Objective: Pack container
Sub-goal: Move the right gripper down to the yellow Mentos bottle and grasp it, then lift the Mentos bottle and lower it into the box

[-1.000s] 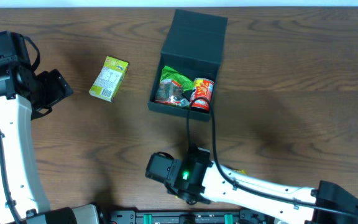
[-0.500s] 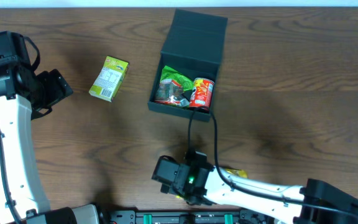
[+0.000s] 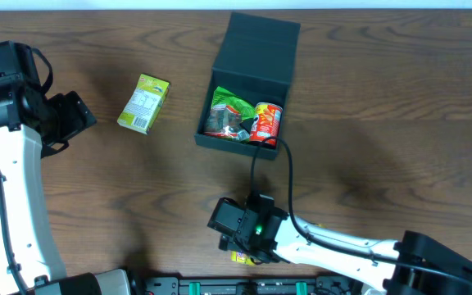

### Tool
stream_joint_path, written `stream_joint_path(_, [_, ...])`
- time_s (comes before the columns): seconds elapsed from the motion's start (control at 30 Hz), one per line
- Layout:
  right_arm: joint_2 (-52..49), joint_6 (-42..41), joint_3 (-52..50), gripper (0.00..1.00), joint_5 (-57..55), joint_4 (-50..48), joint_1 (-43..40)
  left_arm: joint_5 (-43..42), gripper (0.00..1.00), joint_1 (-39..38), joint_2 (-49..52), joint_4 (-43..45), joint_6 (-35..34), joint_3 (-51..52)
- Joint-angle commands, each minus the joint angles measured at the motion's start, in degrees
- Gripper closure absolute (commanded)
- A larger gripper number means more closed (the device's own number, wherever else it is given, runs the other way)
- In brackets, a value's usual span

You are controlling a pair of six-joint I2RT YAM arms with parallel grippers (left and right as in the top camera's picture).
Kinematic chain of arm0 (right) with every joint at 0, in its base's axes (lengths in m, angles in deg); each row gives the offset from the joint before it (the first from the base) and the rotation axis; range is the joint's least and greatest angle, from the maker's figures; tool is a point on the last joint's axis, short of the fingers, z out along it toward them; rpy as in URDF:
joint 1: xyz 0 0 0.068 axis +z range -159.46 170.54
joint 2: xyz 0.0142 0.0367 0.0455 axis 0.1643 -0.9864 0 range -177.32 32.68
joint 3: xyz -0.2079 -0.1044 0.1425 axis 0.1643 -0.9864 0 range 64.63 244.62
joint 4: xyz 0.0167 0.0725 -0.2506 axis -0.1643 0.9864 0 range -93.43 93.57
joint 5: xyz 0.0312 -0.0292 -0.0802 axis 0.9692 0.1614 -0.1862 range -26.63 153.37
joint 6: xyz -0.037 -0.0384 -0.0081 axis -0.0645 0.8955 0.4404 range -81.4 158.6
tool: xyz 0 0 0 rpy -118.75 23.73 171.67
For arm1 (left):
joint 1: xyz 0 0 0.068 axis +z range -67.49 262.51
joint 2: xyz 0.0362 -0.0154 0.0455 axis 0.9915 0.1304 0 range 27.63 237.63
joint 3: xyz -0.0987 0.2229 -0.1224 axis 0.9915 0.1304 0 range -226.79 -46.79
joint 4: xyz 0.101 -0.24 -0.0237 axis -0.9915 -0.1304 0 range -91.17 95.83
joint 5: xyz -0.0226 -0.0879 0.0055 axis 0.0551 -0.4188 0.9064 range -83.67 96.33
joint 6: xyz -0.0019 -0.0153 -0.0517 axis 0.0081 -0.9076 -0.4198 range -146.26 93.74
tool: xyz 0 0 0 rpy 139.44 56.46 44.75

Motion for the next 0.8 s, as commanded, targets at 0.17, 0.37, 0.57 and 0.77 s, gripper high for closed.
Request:
stream_joint_path(0.17, [0.5,2.8,-0.4,0.45,0.1,-1.0,-0.4,0.0,0.05,0.2,-0.2,-0.2,-0.4,0.3])
stream_joint_path(0.37, [0.5,7.9,-0.3,0.52,1.7,-1.8,-2.5,0.0,0.05,0.2,-0.2,-0.2,-0.4,0.3])
stream_joint_path(0.57, [0.5,22.0,4.6,0.53,1.7,1.7,-8.3,0.0,0.05,0.2,-0.2,-0.2,-0.4,0.3])
stream_joint_path(0.77, [0.5,36.9,16.4,0.56,-2.0,10.6,-15.3,0.0,0.05,0.2,-0.2,-0.2,-0.4,0.3])
